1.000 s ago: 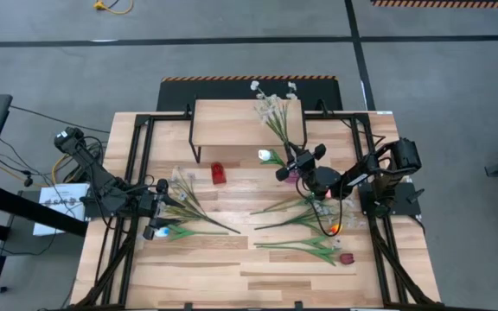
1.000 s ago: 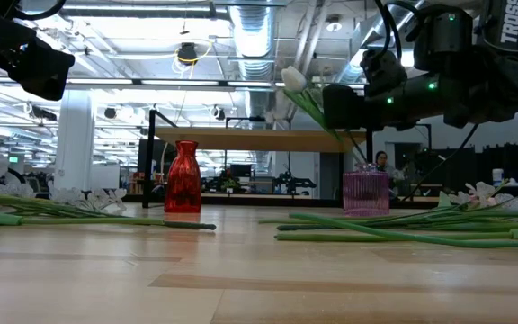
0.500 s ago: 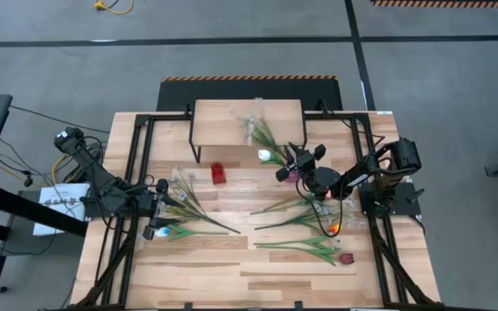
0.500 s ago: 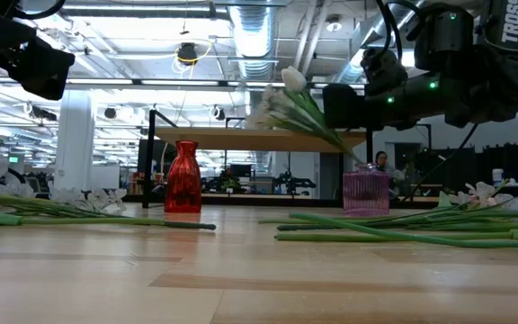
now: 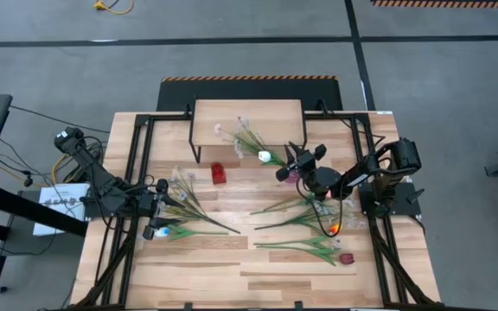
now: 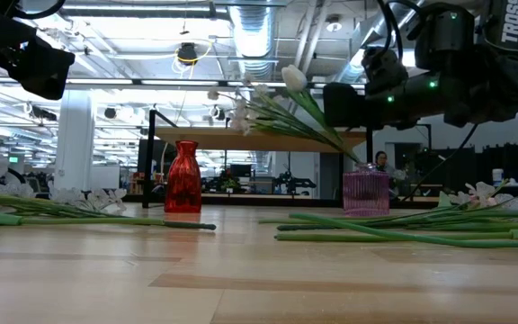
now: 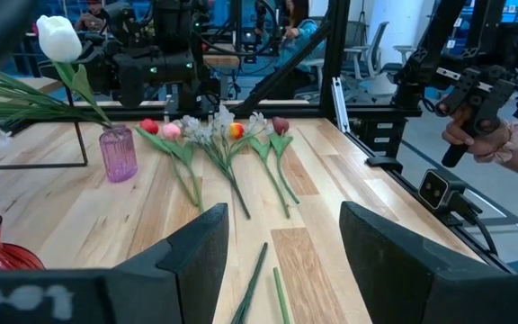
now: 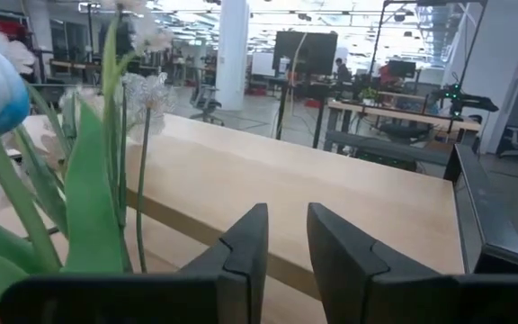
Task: Pick and place flowers into a vace then onto a shelf
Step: Put the bottom white flowers into the pink vase
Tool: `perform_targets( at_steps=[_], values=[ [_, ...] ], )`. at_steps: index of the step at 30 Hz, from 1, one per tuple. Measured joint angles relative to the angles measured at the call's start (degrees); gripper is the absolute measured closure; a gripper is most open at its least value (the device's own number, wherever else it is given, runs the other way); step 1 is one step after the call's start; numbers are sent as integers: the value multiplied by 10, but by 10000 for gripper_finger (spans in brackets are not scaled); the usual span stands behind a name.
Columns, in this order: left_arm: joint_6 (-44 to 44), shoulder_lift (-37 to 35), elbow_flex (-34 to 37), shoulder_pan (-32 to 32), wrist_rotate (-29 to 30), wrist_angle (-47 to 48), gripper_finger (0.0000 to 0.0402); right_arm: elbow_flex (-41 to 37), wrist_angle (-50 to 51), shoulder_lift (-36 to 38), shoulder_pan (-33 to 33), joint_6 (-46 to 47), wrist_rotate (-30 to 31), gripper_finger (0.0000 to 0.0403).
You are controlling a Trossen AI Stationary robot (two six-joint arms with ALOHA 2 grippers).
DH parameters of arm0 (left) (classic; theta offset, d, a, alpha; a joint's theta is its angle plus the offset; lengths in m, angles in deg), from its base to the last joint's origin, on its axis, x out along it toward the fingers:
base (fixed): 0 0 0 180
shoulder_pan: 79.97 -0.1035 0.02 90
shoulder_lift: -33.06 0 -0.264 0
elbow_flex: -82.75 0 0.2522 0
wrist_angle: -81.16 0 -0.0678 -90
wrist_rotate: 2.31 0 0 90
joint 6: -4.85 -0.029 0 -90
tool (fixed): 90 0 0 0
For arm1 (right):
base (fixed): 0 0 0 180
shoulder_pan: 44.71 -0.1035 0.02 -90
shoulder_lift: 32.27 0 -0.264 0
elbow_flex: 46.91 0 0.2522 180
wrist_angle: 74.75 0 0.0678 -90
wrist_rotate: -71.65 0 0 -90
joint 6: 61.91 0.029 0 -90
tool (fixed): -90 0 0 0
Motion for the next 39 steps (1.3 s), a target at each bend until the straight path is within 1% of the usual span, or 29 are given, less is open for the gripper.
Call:
perform_targets(
  at_steps=[3,6,12,18,21,22,24,25,27,31,33,36,39],
  values=[
    [0,0,0,0,0,0,198,0,-19,0,0,-17,5,331],
    [0,0,0,0,0,1,198,0,-69,0,-2,-64,15,331],
    [0,0,0,0,-3,1,198,11,-66,43,-5,-132,17,331],
    [0,0,0,0,-2,1,198,36,-62,108,-22,-219,16,331],
    [0,0,0,0,-2,1,198,60,-12,147,-28,-249,16,331],
    [0,0,0,0,-2,1,198,74,23,161,-30,-252,16,331],
    [0,0,0,0,-2,1,198,109,137,194,-32,-243,14,331],
    [0,0,0,0,-2,1,198,133,210,210,-33,-225,10,331],
    [0,0,0,0,-2,1,198,189,379,241,-26,-162,-24,331],
    [0,0,0,0,-1,1,198,335,715,269,10,-21,-126,331],
    [0,0,0,0,-1,1,198,416,856,266,32,18,-187,331],
    [0,0,0,0,1,1,198,539,1015,241,68,50,-297,331],
    [0,0,0,0,1,1,198,651,1116,201,103,69,-391,331]
  ],
)
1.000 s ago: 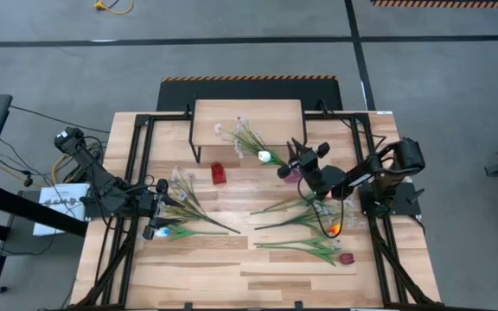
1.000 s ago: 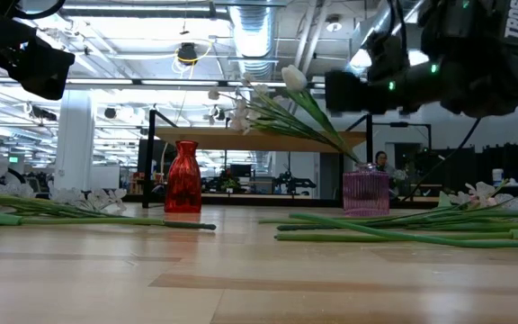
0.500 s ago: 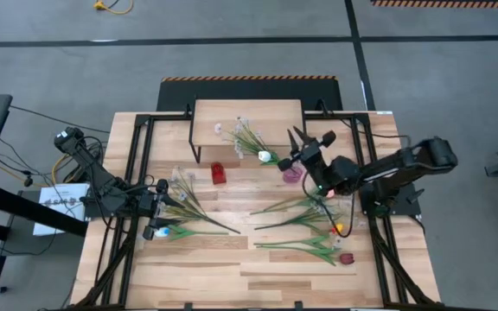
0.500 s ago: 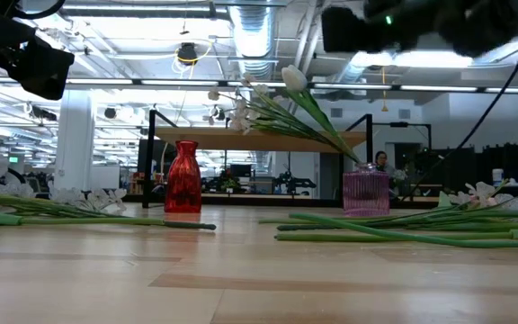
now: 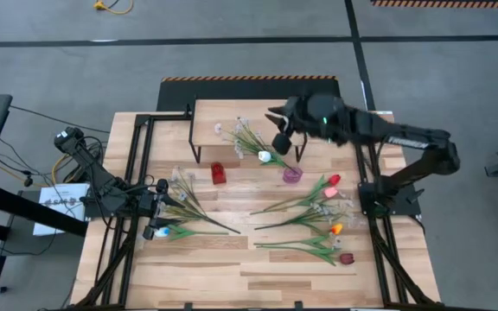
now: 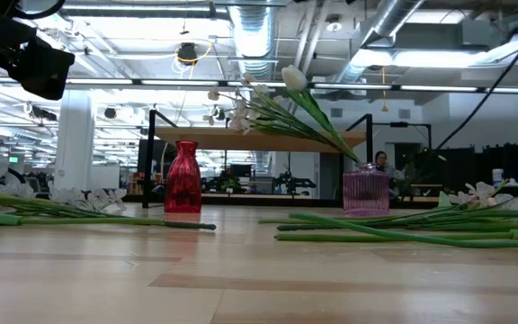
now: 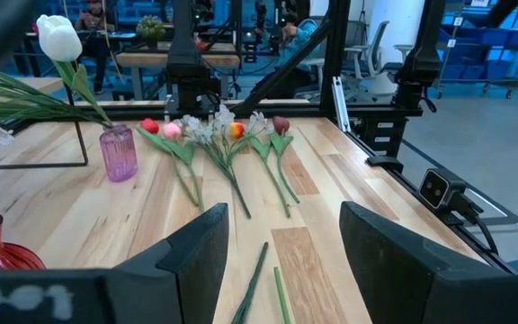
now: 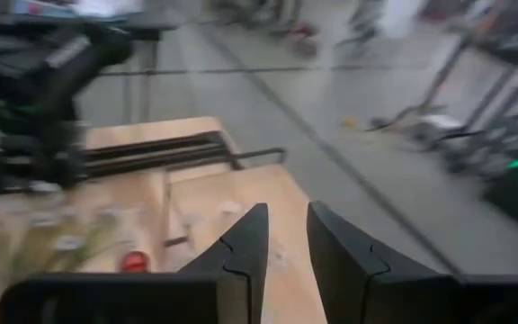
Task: Pick and place flowers into a vace then onto a shelf
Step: Put the bottom white flowers into the pink vase
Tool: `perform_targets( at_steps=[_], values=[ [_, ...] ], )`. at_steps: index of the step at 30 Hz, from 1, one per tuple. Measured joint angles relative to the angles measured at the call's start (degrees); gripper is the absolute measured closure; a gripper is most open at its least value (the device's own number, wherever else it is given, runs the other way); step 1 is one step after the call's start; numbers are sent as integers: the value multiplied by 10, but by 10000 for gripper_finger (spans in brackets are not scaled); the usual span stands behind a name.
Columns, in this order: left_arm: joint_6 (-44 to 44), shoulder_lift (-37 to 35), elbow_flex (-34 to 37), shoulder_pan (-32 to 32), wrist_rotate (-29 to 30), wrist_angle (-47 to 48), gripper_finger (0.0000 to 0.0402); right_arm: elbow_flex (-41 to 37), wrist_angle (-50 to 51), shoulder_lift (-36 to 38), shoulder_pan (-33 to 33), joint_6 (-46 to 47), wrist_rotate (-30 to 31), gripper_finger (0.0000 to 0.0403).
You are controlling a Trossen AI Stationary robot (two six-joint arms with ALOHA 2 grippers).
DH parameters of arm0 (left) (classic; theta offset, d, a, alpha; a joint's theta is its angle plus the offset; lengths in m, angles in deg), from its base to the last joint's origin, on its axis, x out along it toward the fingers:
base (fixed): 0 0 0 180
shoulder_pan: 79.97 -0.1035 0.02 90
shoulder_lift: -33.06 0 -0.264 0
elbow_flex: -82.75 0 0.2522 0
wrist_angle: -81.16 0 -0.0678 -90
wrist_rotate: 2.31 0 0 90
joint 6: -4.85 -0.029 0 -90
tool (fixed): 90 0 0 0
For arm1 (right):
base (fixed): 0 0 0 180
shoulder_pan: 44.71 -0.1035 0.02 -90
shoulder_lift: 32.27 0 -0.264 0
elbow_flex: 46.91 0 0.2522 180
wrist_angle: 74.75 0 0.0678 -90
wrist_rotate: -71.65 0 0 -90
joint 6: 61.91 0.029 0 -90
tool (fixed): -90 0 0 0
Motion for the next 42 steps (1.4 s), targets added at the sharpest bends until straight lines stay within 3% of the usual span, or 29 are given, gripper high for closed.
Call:
perform_targets(
  at_steps=[6,15,21,32,42],
  values=[
    [0,0,0,0,0,0,198,194,167,-109,66,14,-152,331],
    [0,0,0,0,13,0,198,362,337,-265,98,43,-186,331],
    [1,0,0,0,14,0,198,408,404,-323,89,52,-192,309],
    [2,0,0,0,13,0,198,417,412,-332,70,73,-192,202],
    [7,0,0,0,12,0,198,417,403,-366,70,69,-191,198]
  ],
)
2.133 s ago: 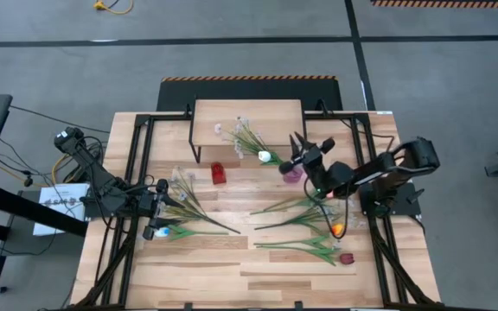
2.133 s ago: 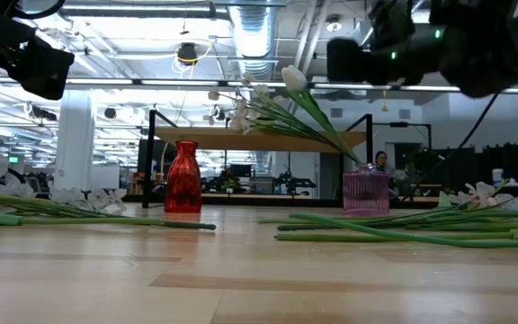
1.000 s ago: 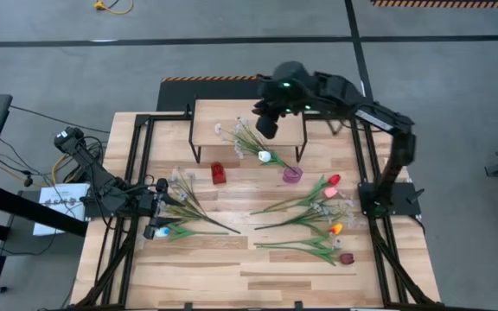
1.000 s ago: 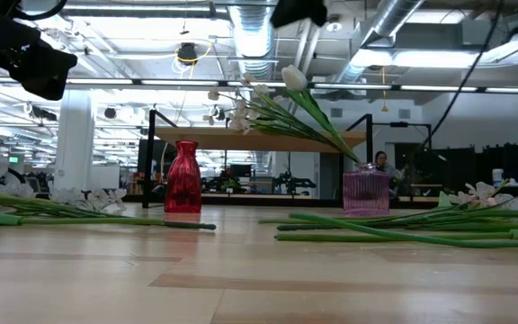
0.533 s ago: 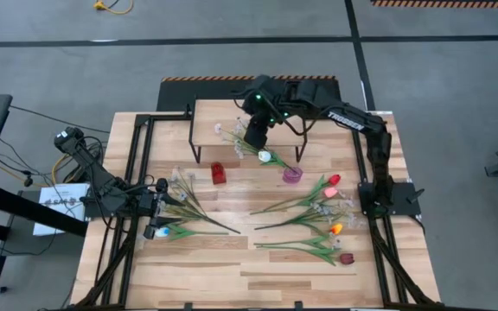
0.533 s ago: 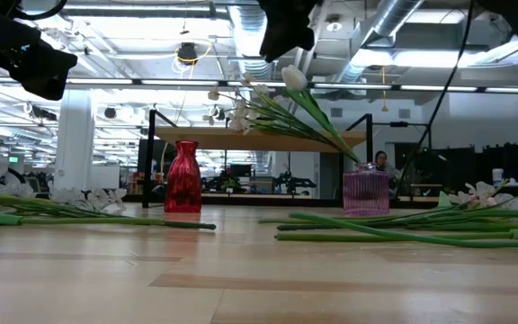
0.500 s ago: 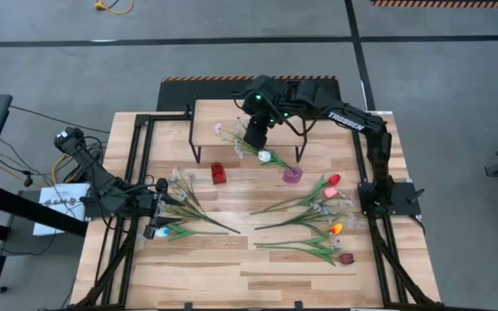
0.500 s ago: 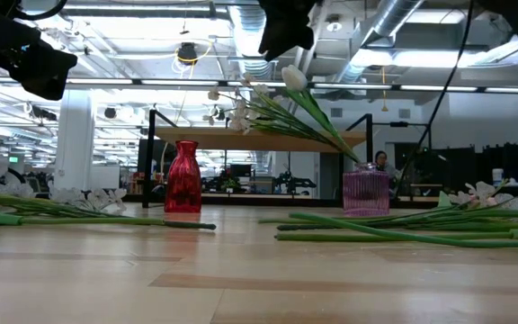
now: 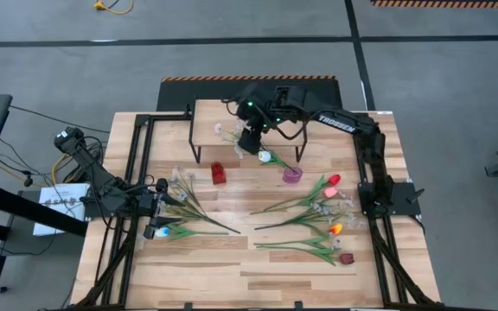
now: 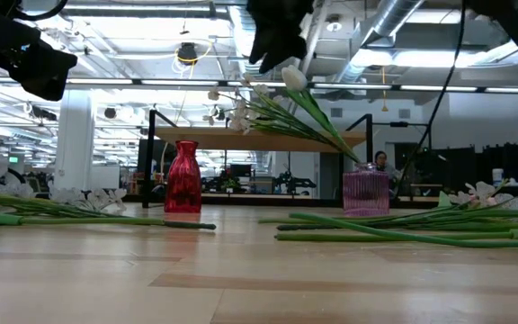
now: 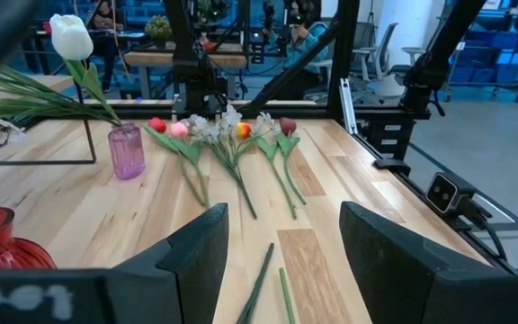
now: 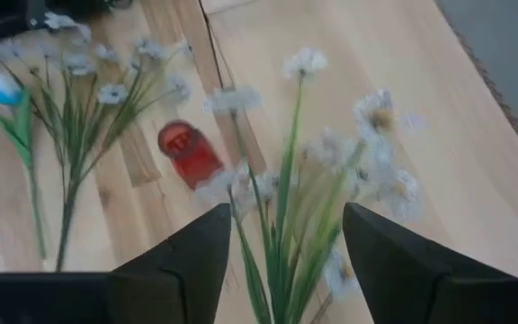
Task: Pick and place flowers into a vace then onto a shelf
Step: Put the bottom white flowers into the pink vase
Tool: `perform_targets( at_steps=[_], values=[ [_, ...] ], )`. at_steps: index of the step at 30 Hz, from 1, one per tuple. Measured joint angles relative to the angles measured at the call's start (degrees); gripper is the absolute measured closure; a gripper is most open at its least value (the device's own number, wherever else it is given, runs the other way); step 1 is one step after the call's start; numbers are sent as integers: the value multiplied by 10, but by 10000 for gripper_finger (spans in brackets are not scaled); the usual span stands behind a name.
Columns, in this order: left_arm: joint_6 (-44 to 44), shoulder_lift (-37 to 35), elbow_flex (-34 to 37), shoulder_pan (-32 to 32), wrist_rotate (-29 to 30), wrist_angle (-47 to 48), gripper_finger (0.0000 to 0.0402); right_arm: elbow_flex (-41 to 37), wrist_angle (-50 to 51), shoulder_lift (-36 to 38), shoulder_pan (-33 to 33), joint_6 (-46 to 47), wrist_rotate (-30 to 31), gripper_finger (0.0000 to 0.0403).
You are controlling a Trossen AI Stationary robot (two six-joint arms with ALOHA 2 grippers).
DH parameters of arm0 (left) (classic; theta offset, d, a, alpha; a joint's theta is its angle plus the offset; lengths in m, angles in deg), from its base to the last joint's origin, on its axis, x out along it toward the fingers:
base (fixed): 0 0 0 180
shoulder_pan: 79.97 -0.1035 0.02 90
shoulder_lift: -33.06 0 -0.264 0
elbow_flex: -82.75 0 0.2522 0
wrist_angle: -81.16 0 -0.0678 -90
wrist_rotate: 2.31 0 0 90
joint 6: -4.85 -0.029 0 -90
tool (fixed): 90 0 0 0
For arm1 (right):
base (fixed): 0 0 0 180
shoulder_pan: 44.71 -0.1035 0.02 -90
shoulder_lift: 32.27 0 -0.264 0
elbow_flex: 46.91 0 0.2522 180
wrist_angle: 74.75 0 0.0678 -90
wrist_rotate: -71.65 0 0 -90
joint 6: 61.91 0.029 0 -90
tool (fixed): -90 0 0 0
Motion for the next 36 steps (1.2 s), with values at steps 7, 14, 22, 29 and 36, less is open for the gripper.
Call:
perform_targets(
  at_steps=[7,14,22,29,36],
  values=[
    [6,0,0,0,-2,0,198,-2,9,-18,5,-12,15,207],
    [7,0,0,0,-7,0,198,-1,14,-23,13,-9,26,205],
    [7,0,0,0,-12,0,198,-4,40,-24,20,-3,41,204],
    [7,0,0,0,-13,0,198,-6,25,-45,20,-1,36,202],
    [9,0,0,0,-16,0,198,-9,36,-58,20,-8,34,214]
  ],
)
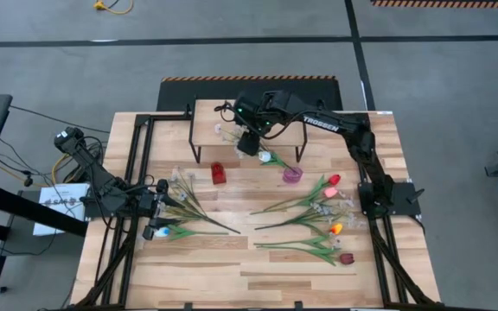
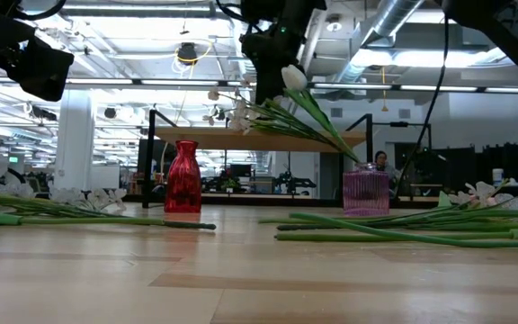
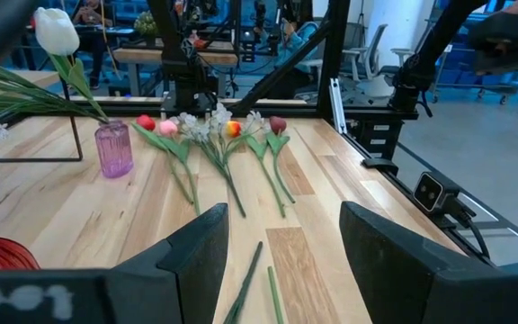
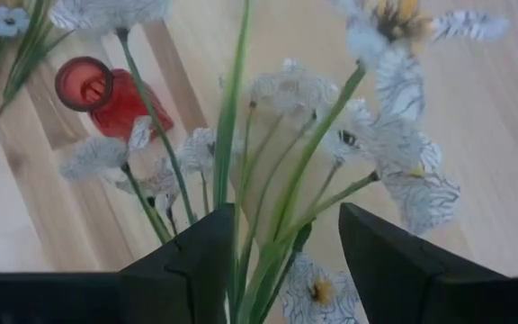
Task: Pick and place flowers into a vace then onto a shelf
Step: Put the bottom white flowers into the pink vase
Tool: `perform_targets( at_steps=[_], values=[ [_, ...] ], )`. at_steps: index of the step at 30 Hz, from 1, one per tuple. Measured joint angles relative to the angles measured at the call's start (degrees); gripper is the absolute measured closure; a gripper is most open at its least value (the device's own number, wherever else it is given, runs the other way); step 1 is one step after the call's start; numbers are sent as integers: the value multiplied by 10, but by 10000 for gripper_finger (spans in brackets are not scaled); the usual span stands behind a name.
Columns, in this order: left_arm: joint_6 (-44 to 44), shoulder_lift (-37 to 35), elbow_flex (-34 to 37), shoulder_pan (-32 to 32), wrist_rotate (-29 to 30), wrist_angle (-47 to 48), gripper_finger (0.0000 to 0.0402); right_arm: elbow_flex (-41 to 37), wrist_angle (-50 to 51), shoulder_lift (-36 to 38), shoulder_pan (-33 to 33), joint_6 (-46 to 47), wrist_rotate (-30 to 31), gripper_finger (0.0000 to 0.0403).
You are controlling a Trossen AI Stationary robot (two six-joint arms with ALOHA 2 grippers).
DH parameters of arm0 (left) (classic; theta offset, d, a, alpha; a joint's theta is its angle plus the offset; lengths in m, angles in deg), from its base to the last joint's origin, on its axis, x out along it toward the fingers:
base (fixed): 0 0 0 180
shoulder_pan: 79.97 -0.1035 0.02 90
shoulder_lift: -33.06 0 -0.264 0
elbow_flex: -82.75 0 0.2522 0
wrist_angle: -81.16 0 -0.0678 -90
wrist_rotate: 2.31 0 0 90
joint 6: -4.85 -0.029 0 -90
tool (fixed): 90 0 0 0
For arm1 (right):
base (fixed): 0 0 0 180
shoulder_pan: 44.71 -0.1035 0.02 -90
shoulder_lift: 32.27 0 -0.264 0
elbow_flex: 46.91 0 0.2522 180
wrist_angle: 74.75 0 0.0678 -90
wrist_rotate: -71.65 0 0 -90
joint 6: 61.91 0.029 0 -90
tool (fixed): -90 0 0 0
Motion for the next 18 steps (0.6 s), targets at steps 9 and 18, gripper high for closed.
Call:
perform_targets(
  at_steps=[9,18],
  values=[
    [0,0,0,0,0,0,198,0,7,0,0,-10,4,281],
    [0,0,0,0,0,0,198,0,24,0,3,-15,6,394]
  ],
)
